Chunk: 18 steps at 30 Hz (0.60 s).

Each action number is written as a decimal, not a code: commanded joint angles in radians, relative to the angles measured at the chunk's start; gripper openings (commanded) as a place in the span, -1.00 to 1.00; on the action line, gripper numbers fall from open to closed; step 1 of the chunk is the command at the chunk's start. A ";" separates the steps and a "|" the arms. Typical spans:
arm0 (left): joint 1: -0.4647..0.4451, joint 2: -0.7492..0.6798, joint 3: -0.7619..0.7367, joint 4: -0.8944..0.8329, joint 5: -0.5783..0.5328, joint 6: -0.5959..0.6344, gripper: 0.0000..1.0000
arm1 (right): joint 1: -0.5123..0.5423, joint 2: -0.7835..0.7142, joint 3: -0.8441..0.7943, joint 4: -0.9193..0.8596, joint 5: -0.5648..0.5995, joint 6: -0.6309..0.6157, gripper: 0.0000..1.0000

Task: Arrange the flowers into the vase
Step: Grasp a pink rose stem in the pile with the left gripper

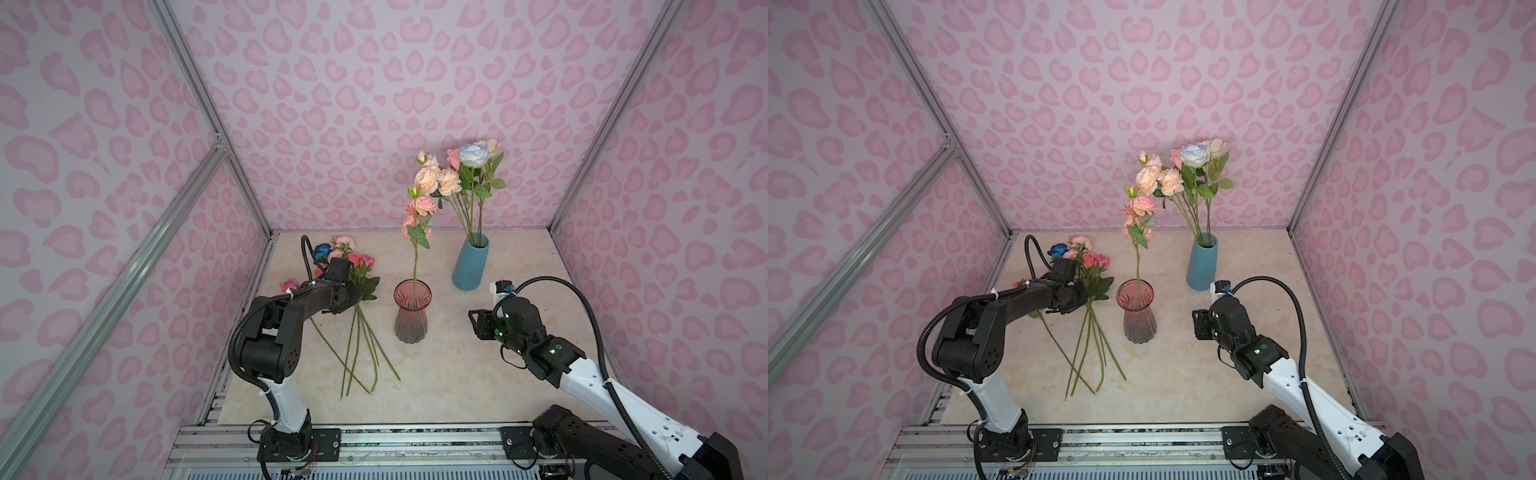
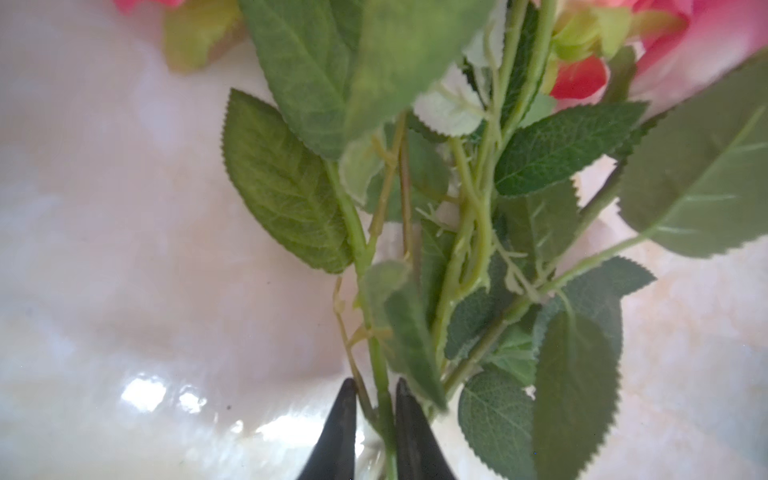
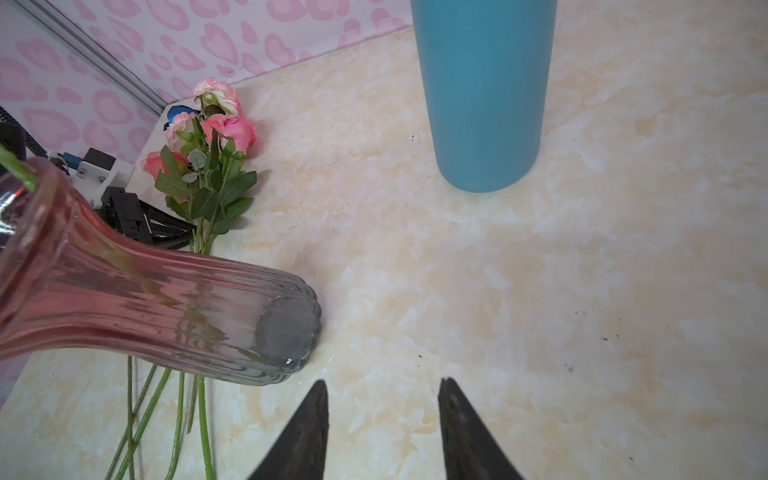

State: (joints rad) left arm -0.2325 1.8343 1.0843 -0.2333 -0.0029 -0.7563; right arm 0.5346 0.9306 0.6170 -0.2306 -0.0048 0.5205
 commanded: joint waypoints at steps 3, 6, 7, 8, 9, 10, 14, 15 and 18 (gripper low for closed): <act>0.002 0.007 -0.001 0.034 0.014 0.009 -0.85 | 0.000 -0.002 0.004 0.013 -0.001 0.002 -0.11; 0.004 -0.009 -0.004 0.032 0.015 0.013 -0.94 | 0.000 -0.007 0.006 0.011 0.002 0.002 -0.11; 0.004 -0.017 -0.006 0.029 0.013 0.014 -0.94 | -0.001 -0.008 0.006 0.011 0.002 0.003 -0.11; 0.005 -0.028 -0.007 0.026 0.014 0.014 -0.94 | -0.001 -0.009 0.007 0.011 0.001 0.005 -0.11; 0.006 -0.042 -0.009 0.023 0.015 0.015 -0.94 | -0.001 -0.011 0.009 0.009 -0.001 0.007 -0.10; 0.007 -0.056 -0.010 0.018 0.015 0.014 -0.94 | 0.000 -0.012 0.010 0.009 -0.004 0.006 -0.11; 0.008 -0.132 -0.011 -0.001 0.025 0.020 -0.94 | -0.001 -0.025 0.013 0.006 -0.004 0.012 -0.11; 0.008 -0.156 -0.010 -0.009 0.027 0.022 -0.94 | 0.000 -0.029 0.016 0.005 -0.007 0.013 -0.11; 0.010 -0.226 -0.008 -0.033 0.027 0.030 -0.94 | 0.000 -0.039 0.024 -0.002 -0.014 0.016 -0.11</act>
State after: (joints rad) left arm -0.2237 1.6588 1.0737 -0.2417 0.0193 -0.7349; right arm 0.5346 0.8989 0.6323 -0.2348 -0.0101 0.5320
